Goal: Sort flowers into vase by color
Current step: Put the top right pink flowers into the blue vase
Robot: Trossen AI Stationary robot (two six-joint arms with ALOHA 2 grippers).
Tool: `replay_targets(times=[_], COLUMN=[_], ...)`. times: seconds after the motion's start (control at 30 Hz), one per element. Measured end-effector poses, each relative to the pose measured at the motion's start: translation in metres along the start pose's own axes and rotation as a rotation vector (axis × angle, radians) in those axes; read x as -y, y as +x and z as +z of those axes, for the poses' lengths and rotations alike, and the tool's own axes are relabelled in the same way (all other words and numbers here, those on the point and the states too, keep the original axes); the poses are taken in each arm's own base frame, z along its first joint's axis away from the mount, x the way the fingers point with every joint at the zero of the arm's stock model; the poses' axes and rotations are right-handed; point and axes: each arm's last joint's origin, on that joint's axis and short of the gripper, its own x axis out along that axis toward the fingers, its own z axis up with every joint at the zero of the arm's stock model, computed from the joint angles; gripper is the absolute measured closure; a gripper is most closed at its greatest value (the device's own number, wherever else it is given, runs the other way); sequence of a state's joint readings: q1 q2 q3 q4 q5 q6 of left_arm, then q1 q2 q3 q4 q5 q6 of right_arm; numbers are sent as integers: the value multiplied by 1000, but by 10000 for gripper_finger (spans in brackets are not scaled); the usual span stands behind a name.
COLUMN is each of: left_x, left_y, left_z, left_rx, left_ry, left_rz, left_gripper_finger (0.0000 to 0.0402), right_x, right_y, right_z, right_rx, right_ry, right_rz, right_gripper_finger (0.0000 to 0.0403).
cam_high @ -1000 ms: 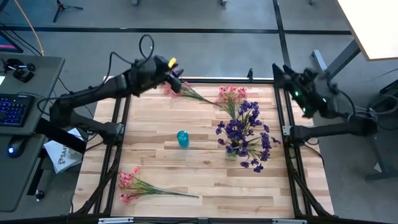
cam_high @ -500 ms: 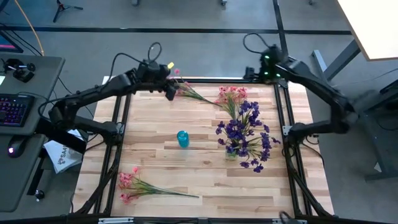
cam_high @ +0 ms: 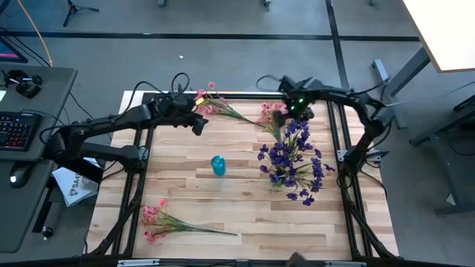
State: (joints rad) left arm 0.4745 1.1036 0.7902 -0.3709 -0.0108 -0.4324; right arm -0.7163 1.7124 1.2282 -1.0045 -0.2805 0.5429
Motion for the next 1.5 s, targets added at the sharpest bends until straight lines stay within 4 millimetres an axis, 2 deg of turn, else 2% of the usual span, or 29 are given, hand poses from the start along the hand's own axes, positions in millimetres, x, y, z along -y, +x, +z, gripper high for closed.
replay_targets(times=[0.17,0.4,0.77,0.97,1.07,1.13,1.3,1.33,1.5], left_x=[0,0,0,0,0,0,5,7,11], left_y=[-16,-34,-40,-40,-40,-40,-52,-56,-83], left_z=[-6,-2,-2,-2,-2,-1,8,10,19], left_rx=[83,182,200,199,201,209,330,366,553], left_ry=[-47,-52,-59,-59,-52,-42,5,18,75], left_rz=[14,27,17,18,18,21,-40,-59,-119], left_gripper_finger=[238,238,238,238,238,238,238,238,238], right_x=[-24,-39,-56,-56,-56,-57,-56,-56,-51], right_y=[26,48,86,96,97,97,96,94,73], right_z=[-12,-20,-30,-29,-29,-29,-30,-30,-38], right_rx=[-8,46,13,2,4,6,-18,-26,-54], right_ry=[-93,-106,-152,-175,-192,-199,-292,-321,-361], right_rz=[-133,-273,-338,-377,-383,-380,-379,-373,-367], right_gripper_finger=[34,34,34,43,86,142,354,377,381])
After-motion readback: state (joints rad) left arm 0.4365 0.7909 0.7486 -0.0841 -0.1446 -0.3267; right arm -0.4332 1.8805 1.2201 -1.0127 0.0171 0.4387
